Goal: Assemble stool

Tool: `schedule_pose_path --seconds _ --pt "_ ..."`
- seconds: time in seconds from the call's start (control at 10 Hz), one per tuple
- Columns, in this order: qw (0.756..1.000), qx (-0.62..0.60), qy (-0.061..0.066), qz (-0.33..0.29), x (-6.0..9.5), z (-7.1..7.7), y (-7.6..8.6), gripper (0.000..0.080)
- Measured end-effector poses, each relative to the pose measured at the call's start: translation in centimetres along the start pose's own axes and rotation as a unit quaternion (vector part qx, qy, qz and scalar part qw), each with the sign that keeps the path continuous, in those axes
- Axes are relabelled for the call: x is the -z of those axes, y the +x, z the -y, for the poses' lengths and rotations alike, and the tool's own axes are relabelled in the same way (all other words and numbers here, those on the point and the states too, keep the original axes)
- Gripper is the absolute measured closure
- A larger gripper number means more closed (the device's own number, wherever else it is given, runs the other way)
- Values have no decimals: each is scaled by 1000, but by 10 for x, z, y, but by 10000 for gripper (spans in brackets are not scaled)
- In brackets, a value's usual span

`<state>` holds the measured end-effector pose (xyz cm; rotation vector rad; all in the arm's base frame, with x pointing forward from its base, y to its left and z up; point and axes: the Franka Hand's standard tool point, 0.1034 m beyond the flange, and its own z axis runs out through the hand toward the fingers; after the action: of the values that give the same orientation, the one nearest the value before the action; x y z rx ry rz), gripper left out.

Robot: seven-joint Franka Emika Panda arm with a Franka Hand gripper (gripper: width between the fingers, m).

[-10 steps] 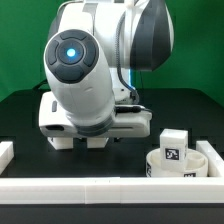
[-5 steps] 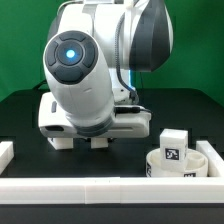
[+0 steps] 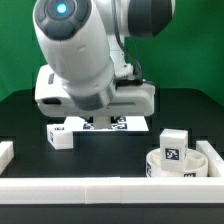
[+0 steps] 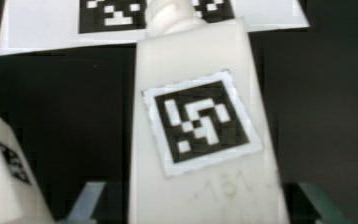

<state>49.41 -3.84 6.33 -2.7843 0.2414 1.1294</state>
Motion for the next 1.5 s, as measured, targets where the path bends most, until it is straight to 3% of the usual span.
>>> schedule_pose_path --seconds 0.1,0.6,1.0,1.5 --pt "1000 1 5 -9 6 3 0 472" --pt "999 -1 4 -34 9 6 7 472" --pt "986 -2 2 -164 37 31 -2 472" --pt "944 0 -5 -330 40 30 7 472"
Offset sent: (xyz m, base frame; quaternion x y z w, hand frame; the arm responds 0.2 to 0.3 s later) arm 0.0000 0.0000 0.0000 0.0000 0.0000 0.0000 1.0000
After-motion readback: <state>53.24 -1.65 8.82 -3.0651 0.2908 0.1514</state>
